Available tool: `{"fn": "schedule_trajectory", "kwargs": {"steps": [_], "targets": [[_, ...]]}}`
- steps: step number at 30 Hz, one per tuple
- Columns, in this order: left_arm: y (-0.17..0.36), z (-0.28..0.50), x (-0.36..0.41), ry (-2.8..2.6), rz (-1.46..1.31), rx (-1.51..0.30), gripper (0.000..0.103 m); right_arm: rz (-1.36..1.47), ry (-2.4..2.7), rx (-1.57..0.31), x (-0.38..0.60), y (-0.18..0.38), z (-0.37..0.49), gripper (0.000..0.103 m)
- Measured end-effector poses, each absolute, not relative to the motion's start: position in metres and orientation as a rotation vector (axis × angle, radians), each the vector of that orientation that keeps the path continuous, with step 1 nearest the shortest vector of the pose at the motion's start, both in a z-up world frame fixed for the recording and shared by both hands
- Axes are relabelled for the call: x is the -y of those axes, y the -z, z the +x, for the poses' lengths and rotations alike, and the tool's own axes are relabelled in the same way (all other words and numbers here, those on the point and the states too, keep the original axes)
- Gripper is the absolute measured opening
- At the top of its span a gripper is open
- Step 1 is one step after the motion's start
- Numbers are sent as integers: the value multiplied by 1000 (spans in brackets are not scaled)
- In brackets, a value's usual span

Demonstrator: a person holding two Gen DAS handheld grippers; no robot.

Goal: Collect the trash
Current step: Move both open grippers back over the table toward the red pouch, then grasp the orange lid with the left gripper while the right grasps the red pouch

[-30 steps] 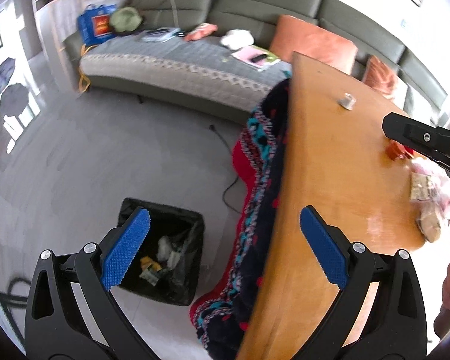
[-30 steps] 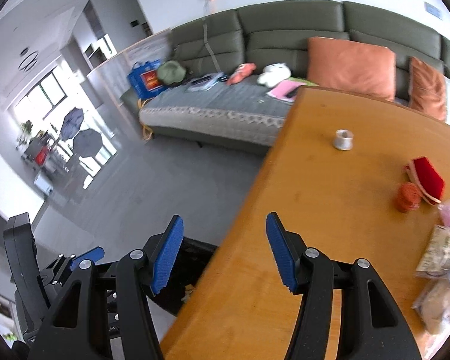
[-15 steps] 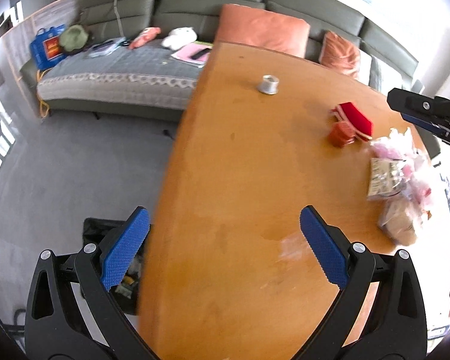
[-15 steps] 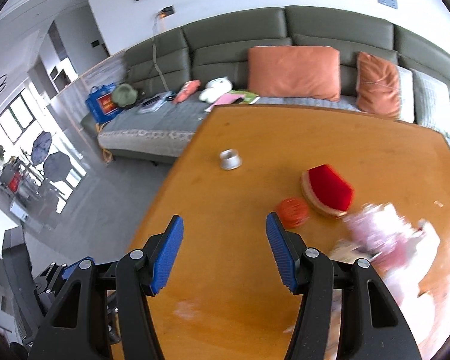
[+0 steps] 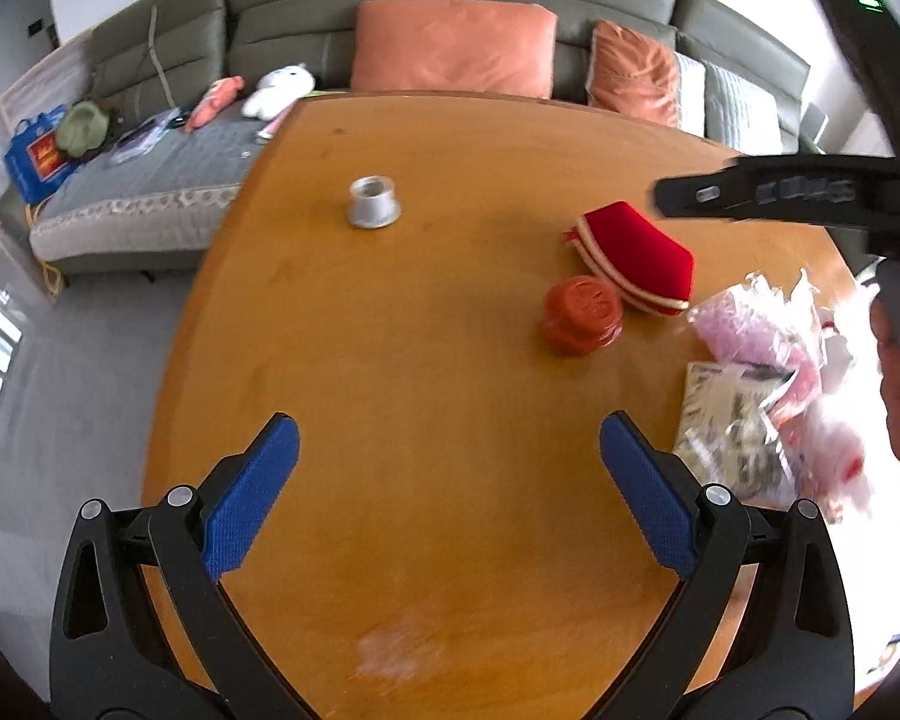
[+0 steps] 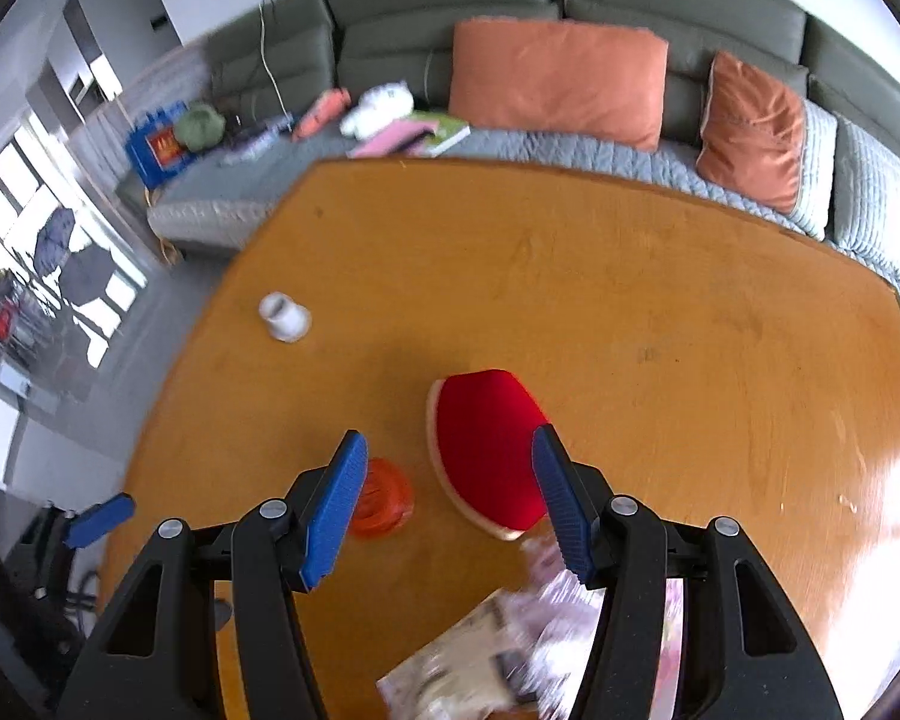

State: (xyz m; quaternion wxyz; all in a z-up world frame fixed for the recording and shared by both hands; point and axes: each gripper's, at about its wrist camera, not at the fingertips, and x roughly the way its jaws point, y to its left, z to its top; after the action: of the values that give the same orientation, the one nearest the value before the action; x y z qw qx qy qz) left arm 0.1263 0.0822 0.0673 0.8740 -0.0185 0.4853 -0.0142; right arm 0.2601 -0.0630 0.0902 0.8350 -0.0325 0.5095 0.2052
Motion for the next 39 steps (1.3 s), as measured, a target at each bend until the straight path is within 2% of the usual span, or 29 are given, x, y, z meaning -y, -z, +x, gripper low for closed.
{"fn": "schedule_trajectory", "kwargs": {"steps": [6,8,15,16,17,18,23,25,27,31,39], "targets": [[-58,155,-61,53,-21,-1035,97,-154,-434,-1144,48,-59,279,59],[-55,163,-55,58,-16,-1036,97,-173,-427,-1145,46,-53,283,65],[-42,184,-37,66,4,-1038,97,-244,-388,-1210,43,-35,299,65],[-40,186,-34,66,6,-1038,97,-247,-376,-1228,45,-31,302,62],[-39,189,-33,65,7,-1037,97,-238,-365,-1233,48,-31,304,47],[-37,192,-32,61,7,-1033,97,-207,-370,-1227,53,-33,305,39],[-35,202,-29,56,-2,-1014,96,-80,-385,-1169,75,-62,298,38],[-33,204,-27,59,-5,-1013,89,-40,-394,-1144,83,-75,294,38],[-28,207,-25,58,-2,-1029,69,-17,-396,-1126,86,-85,291,38],[-19,207,-23,65,-6,-1044,45,13,-401,-1095,91,-100,287,38],[-32,183,-42,78,-66,-1023,46,23,-414,-1065,81,-118,261,38]]}}
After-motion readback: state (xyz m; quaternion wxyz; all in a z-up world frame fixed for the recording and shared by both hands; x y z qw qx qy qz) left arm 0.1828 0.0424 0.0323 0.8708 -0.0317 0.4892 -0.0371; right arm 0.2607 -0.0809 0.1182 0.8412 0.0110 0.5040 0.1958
